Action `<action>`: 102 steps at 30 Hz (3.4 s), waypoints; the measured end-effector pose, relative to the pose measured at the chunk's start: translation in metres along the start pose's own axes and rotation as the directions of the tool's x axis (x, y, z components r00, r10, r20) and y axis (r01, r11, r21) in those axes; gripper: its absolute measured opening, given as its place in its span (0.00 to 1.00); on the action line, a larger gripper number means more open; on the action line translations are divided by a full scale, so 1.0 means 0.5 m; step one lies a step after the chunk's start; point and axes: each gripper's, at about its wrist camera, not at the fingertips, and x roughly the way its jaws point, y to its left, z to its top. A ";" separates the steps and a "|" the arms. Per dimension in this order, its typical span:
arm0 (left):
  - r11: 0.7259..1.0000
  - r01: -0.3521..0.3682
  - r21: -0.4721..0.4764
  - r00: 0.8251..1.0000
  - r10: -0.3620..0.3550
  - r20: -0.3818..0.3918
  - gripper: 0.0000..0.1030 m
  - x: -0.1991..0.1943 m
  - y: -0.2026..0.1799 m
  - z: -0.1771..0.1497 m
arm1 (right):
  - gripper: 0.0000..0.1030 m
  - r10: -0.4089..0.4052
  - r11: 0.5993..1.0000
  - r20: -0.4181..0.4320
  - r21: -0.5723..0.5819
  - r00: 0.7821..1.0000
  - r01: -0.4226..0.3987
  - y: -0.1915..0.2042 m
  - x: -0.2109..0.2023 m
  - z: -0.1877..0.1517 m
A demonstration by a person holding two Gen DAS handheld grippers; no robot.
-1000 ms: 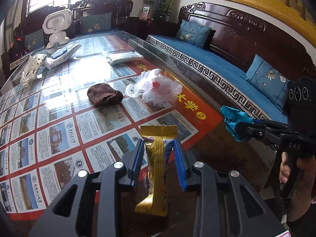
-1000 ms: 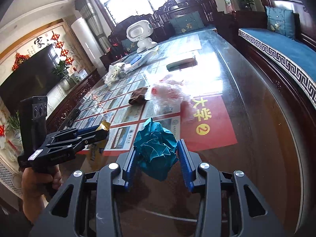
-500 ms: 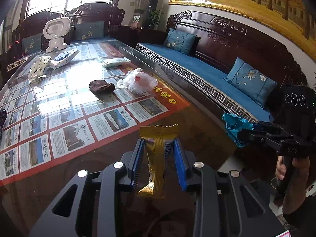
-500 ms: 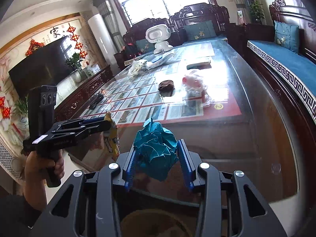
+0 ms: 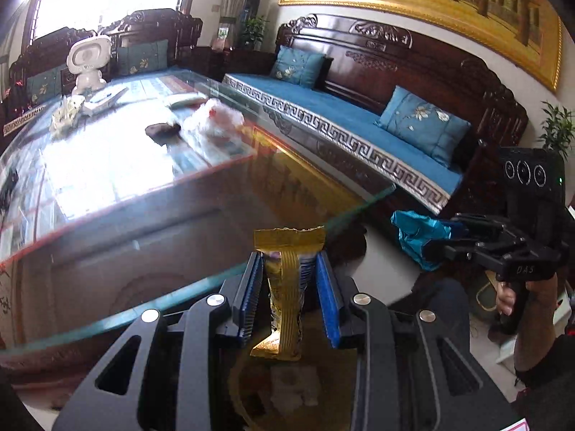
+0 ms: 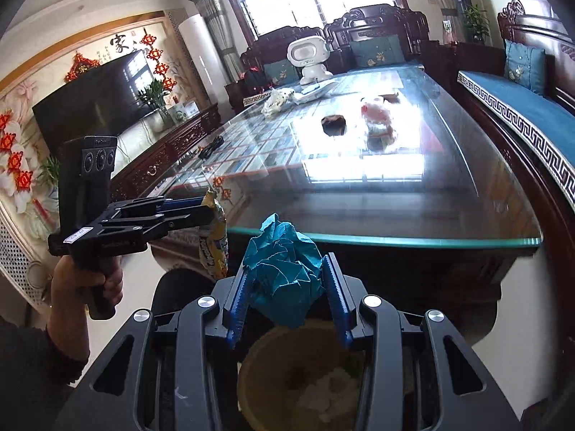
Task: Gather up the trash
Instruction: 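Carry both items to yellow bin and open both tools to drop them, then move both open tools back over the table toward remaining trash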
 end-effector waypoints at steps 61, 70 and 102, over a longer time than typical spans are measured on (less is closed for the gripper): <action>0.983 0.127 0.134 0.976 -0.100 -0.194 0.61 0.075 -0.166 -0.170 | 0.59 -0.029 0.995 -0.043 0.091 0.999 0.033 -0.013 -0.038 -0.178; 0.998 0.046 0.039 0.993 -0.042 -0.115 0.67 0.049 -0.080 -0.111 | 0.59 -0.017 0.996 -0.049 0.091 0.999 0.022 -0.029 -0.018 -0.149; 0.982 -0.079 -0.171 0.997 0.077 -0.018 0.96 0.291 0.308 0.299 | 0.68 -0.053 0.994 -0.014 0.098 0.998 0.054 -0.250 0.299 0.333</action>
